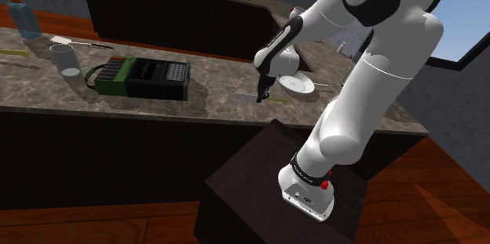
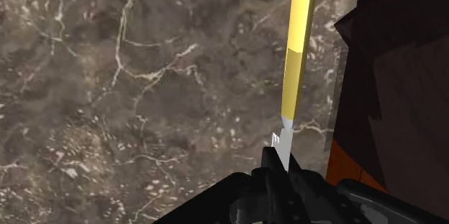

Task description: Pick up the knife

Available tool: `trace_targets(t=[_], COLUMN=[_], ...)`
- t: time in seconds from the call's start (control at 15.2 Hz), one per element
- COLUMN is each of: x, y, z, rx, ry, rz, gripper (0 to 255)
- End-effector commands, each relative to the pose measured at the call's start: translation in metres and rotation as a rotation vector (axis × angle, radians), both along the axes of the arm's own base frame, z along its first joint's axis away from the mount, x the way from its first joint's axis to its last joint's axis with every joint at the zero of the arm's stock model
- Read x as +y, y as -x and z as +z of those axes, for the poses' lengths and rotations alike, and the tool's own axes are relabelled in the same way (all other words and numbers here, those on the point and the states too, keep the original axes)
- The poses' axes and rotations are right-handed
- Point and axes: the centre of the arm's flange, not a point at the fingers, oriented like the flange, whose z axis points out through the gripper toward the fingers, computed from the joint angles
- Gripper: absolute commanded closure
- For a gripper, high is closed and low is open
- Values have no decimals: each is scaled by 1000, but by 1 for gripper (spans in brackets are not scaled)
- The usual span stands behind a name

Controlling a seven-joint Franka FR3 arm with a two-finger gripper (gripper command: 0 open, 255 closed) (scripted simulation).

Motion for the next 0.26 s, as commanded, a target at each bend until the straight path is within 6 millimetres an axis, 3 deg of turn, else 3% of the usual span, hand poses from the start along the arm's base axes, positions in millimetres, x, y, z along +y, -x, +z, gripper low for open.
trace_targets(t=[0.0, 0.2], x=[-1, -1], y=[1, 1], z=[10, 17], rx=[2, 2], ry=[1, 1], rz=[1, 1], gripper=[255, 255])
